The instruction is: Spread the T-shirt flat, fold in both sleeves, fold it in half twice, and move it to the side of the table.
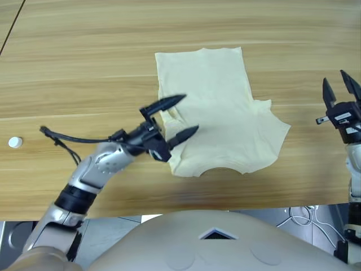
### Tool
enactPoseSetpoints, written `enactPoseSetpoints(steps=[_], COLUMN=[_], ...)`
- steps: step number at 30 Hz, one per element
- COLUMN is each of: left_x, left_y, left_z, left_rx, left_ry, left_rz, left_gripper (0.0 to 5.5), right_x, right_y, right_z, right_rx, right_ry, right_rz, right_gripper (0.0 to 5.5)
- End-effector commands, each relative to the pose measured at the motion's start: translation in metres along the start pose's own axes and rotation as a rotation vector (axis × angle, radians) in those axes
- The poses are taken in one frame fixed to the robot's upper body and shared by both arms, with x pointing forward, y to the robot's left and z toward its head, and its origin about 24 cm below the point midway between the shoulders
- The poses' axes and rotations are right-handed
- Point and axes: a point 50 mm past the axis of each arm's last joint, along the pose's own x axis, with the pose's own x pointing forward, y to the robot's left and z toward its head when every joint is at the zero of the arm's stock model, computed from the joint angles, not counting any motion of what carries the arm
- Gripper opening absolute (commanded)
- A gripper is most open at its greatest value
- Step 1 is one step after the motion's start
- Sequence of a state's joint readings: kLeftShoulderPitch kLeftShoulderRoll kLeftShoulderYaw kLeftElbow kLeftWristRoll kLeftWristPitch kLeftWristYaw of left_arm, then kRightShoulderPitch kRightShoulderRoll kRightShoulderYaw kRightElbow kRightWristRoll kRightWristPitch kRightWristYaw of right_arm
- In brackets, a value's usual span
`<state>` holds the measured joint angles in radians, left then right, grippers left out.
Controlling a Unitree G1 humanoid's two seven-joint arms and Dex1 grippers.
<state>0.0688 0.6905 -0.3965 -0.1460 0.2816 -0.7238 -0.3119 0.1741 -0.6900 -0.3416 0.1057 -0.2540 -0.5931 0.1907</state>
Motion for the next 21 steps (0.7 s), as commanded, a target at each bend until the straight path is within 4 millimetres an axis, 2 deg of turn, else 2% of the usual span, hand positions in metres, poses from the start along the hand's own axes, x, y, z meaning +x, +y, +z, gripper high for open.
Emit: enactPoseSetpoints(steps=[1, 4, 7, 9, 15, 21], left_x=[-0.018, -0.018, -0.014, -0.011, -0.01, -0.023], left_y=[-0.041, -0.051, -0.034, -0.031, -0.072, -0.086], left_z=[-0.013, -0.038, -0.049, -0.047, -0.02, -0.01], left_rx=[-0.129, -0.072, -0.01, -0.041, -0.222, -0.284], left_ry=[0.129, 0.253, 0.286, 0.267, 0.135, 0.14], left_rz=[-0.253, -0.321, -0.186, -0.108, -0.261, -0.377], left_gripper=[4.47, 4.47, 4.47, 4.47, 4.47, 4.47], right_x=[0.004, 0.003, -0.002, -0.005, 0.0, 0.0], right_y=[-0.005, -0.006, -0.01, -0.012, -0.013, -0.014], right_z=[0.004, 0.006, 0.003, 0.001, 0.003, 0.005], right_rx=[-0.023, -0.034, -0.052, -0.059, -0.067, -0.08], right_ry=[-0.022, -0.032, -0.017, -0.006, -0.021, -0.029], right_rz=[-0.007, 0.007, 0.019, 0.021, 0.037, 0.044], right_gripper=[1.57, 1.57, 1.57, 1.57, 1.57, 1.57])
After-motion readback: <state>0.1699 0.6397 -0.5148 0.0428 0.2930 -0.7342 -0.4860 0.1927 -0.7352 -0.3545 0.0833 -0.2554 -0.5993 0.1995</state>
